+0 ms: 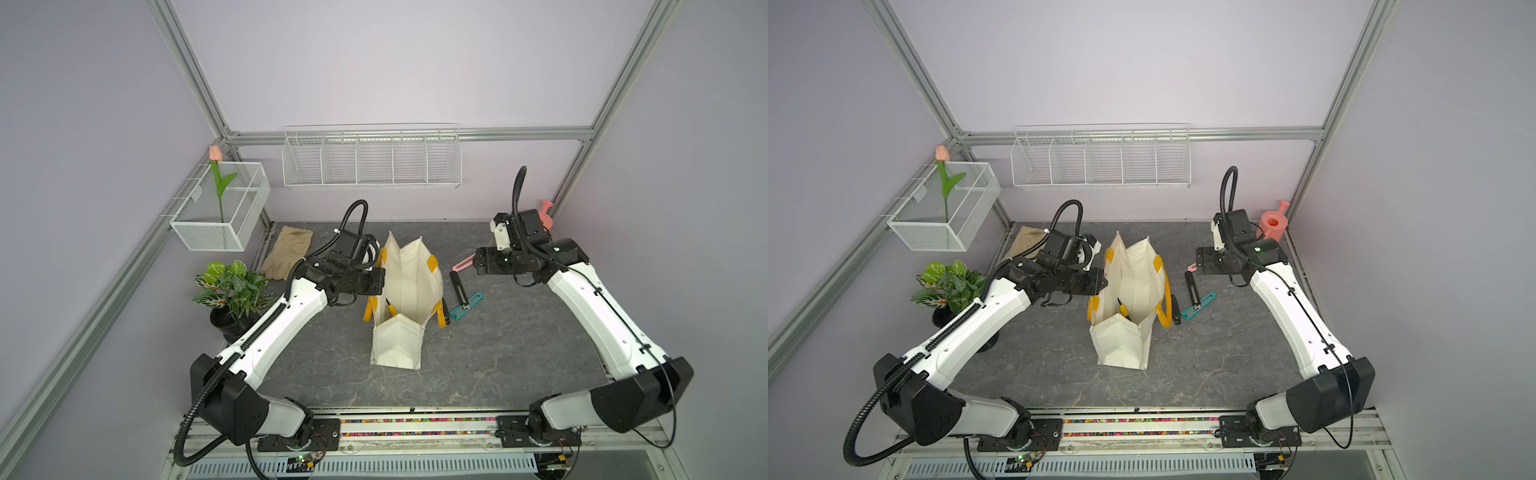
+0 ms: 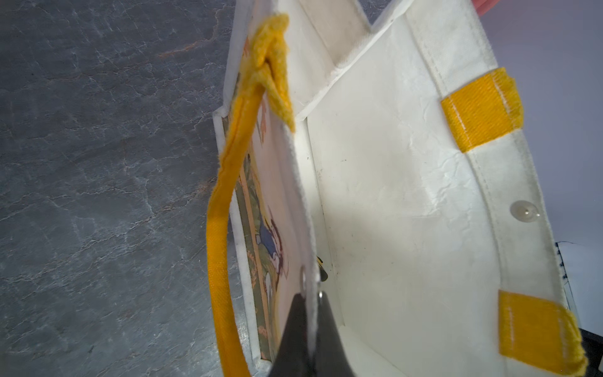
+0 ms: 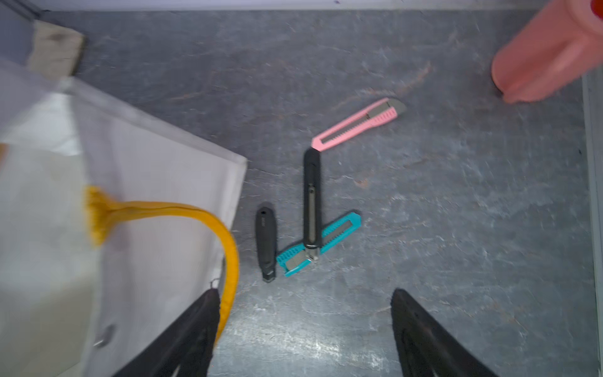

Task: Place the art knife into the pouch
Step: Place the utility knife in the pouch, then pick up the utility knife at the center of the board.

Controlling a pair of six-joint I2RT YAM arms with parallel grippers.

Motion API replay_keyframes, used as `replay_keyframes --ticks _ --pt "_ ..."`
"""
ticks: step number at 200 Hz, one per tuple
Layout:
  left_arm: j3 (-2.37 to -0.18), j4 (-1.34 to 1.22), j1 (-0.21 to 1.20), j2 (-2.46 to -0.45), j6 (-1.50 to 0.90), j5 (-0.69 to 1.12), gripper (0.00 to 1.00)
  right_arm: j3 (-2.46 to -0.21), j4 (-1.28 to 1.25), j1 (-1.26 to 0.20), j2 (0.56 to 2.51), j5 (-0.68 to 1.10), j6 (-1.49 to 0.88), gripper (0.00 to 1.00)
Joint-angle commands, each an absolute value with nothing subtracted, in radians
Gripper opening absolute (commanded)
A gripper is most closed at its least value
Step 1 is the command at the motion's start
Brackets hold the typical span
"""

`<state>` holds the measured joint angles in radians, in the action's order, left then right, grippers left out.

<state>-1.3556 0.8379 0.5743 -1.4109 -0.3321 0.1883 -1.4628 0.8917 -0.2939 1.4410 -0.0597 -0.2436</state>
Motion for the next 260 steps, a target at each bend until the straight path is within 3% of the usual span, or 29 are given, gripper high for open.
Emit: replay_keyframes --ticks 1,81,160,185,260 --pt "-1.358 0.831 0.573 -1.368 -0.327 0.192 0.0 -1.381 0.799 -0.245 1.491 -0.002 -0.271 0.84" --pt "-1.354 0.818 0.573 -1.386 -0.328 0.19 0.0 -1.351 0.595 -0.227 1.819 0.114 -0.27 0.81" --pt "-1.358 0.805 0.573 -1.422 -0.335 0.204 0.0 -1.488 0.64 -0.266 2.032 0.092 -0.232 0.77" --pt "-1.362 0.805 0.572 -1.424 -0.333 0.205 0.0 -1.549 0.729 -0.283 2.078 0.069 -0.213 0.67" --pt "-1.353 0.799 0.573 -1.416 -0.331 0.209 0.0 -1.622 0.877 -0.33 2.117 -0.061 -0.178 0.54"
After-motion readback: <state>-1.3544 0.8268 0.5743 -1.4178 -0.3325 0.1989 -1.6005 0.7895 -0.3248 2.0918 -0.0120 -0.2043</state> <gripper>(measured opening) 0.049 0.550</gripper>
